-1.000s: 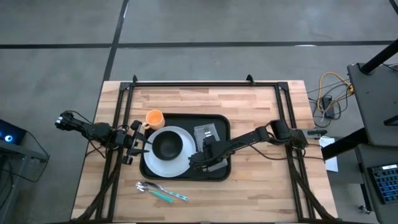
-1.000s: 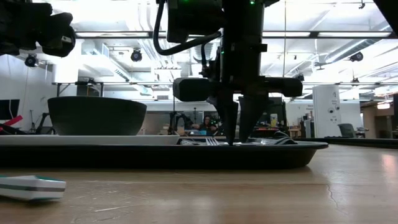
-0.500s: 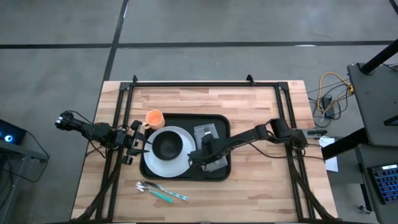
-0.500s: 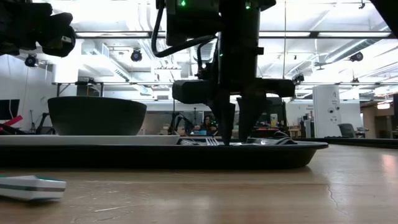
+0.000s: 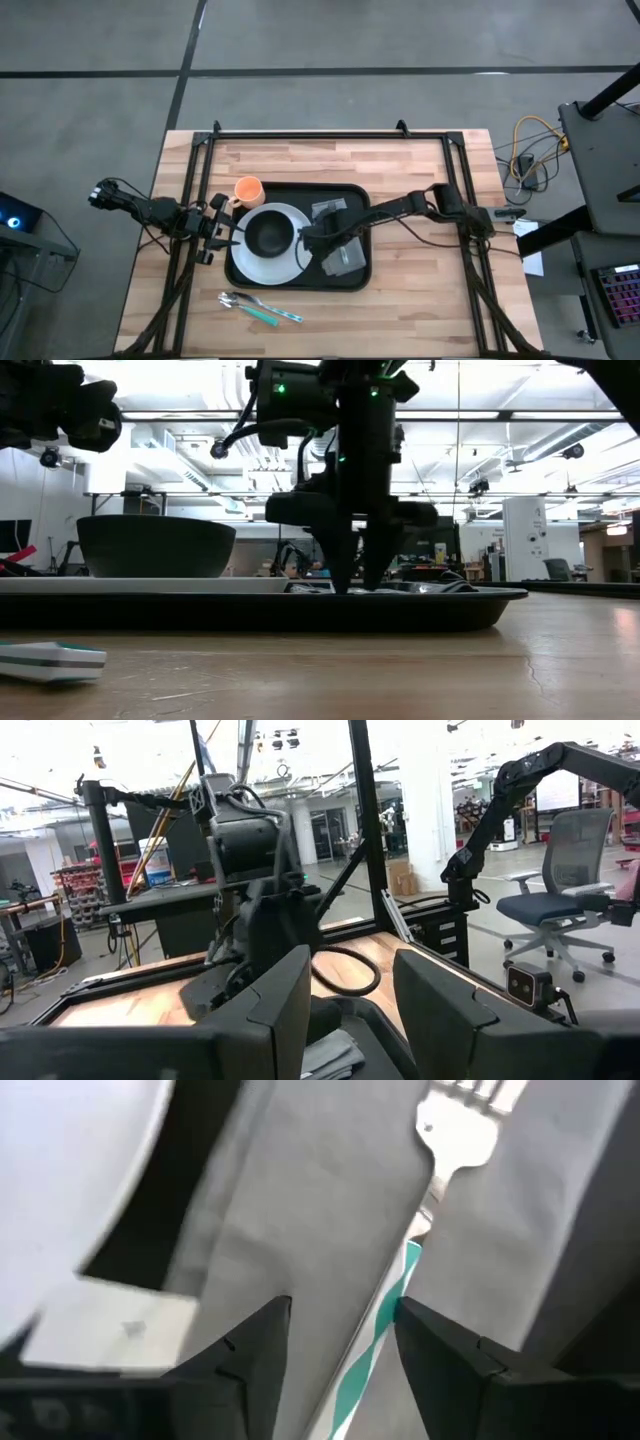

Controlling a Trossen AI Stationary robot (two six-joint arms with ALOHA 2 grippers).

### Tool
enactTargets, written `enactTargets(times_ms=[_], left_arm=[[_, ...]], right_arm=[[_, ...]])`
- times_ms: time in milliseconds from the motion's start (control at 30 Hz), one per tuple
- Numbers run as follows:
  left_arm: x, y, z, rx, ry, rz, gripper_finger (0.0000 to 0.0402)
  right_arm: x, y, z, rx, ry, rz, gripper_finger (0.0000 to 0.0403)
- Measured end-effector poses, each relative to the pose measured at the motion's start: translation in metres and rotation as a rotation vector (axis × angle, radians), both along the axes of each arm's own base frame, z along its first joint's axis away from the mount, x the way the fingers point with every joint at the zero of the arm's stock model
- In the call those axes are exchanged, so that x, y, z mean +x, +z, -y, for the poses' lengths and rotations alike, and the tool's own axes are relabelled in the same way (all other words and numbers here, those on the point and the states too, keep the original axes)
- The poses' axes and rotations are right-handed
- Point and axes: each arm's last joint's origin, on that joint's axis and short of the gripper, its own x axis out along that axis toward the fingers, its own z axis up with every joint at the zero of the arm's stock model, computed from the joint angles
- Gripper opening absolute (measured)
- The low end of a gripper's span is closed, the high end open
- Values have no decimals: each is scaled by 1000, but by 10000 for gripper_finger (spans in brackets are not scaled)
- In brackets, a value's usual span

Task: Set up tray
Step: Put the green fork on the gray napkin, then adjust the gray napkin on the black serving tray

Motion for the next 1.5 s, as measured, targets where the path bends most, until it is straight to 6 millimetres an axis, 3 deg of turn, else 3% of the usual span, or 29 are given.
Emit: enactTargets(times_ms=[200, 500, 1033, 1500], left_arm=[[0, 0, 0, -5, -2, -7, 126], [0, -1, 0, -5, -2, -9, 126], [0, -1, 0, -6, -1, -9, 126], [0, -1, 0, -6, -1, -9, 126]], right_arm=[[-2, -7, 14, 16, 12, -24, 205], [-5, -13, 15, 63, 27, -30, 221], [-4, -15, 13, 122, -338, 26, 221], [-7, -16, 12, 110, -399, 11, 219]])
